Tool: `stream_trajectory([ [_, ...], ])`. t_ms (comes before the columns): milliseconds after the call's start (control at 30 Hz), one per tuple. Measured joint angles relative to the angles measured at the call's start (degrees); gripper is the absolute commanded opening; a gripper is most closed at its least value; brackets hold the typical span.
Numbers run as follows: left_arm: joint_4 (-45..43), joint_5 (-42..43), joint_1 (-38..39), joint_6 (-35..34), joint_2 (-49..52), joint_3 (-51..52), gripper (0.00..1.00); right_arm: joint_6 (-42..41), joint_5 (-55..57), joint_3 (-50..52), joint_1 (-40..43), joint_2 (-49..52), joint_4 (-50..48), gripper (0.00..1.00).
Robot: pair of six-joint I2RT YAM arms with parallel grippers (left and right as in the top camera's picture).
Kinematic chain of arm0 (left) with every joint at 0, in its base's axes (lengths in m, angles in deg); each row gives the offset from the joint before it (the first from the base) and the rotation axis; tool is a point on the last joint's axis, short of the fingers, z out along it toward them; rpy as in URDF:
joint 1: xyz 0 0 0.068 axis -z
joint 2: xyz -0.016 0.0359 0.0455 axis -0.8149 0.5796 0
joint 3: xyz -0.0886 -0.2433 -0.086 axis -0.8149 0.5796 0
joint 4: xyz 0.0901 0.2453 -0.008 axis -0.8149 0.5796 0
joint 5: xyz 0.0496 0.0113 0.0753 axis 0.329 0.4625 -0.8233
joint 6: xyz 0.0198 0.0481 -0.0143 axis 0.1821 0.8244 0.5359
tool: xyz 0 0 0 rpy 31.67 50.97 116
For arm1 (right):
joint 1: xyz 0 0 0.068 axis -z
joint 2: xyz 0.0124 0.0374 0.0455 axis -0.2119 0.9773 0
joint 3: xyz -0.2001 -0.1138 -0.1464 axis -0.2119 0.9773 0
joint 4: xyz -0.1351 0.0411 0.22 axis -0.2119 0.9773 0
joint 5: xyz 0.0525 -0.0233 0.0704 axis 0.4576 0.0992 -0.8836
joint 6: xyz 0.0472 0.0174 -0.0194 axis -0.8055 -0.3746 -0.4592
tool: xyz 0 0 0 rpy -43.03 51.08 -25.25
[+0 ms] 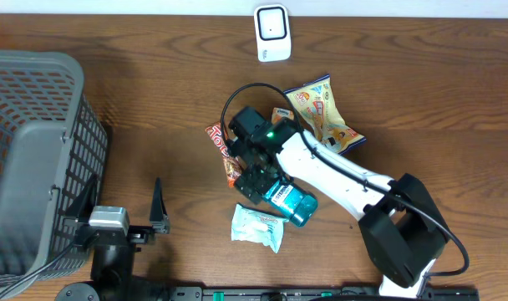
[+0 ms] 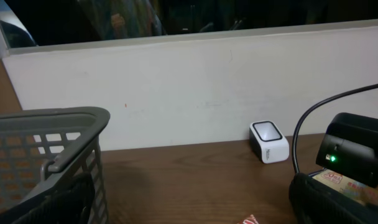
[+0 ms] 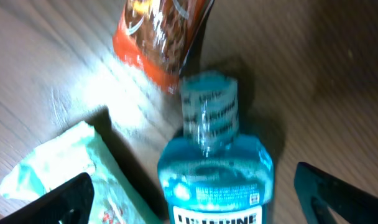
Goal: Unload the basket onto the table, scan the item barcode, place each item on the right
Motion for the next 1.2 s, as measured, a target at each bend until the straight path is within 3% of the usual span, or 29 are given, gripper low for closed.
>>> stream_trajectory([
  [267, 0.0, 0.0, 0.0, 0.0, 0.0, 0.0, 1.00, -4.3, 11.8, 0.6, -6.4, -0.5, 2.2, 0.99],
  [700, 0.0, 0.0, 0.0, 0.0, 0.0, 0.0, 1.00, -5.6, 18.6, 14.3, -7.8, -1.7, -13.7, 0.99],
  [1000, 0.0, 0.0, 0.0, 0.0, 0.0, 0.0, 1.00, -6.6, 20.4, 18.1, -7.8, -3.5, -18.8, 0.70],
  [1200, 0.0, 0.0, 0.0, 0.0, 0.0, 0.0, 1.00, -6.6, 19.9, 18.0, -7.5, -3.7, -18.3, 0.66],
])
